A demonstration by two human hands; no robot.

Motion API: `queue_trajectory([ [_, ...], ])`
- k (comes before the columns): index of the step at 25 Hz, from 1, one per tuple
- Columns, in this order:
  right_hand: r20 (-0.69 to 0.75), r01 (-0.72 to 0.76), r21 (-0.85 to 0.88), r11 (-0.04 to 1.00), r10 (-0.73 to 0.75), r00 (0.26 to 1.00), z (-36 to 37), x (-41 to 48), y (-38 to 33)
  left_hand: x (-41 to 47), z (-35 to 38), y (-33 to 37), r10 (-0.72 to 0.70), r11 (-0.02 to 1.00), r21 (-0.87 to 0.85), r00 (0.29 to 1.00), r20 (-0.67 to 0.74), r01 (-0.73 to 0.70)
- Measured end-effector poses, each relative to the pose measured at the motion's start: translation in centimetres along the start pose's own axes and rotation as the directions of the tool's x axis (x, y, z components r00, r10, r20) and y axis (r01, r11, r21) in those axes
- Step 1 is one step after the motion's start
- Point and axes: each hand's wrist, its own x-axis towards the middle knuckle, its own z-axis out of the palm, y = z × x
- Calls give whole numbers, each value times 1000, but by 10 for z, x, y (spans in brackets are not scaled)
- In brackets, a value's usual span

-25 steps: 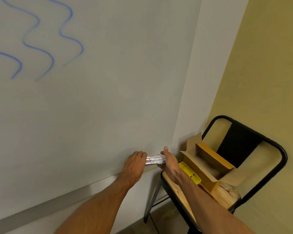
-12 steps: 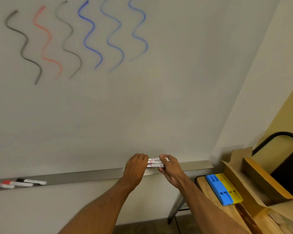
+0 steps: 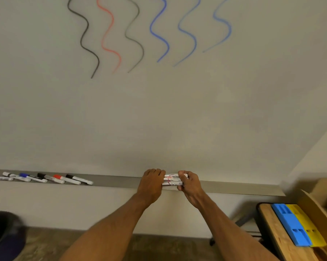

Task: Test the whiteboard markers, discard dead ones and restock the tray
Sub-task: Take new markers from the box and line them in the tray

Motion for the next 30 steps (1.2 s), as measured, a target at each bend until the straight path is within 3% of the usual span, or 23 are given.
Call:
queue_trajectory([
  [10, -137, -61, -14, 998, 59, 989, 54, 39, 49, -14, 33, -55, -130, 989, -47, 979, 157, 139],
  [21, -184, -124, -121, 985, 101, 978, 80, 63, 72, -22, 60, -84, -210, 967, -89, 947, 242, 237],
  [26, -274, -110, -336, 935, 15, 962, 90, 71, 87, -25, 68, -85, -230, 957, -115, 937, 262, 267],
  [30, -354, -122, -557, 821, -103, 929, 102, 73, 87, -27, 73, -85, -259, 949, -113, 933, 249, 294],
])
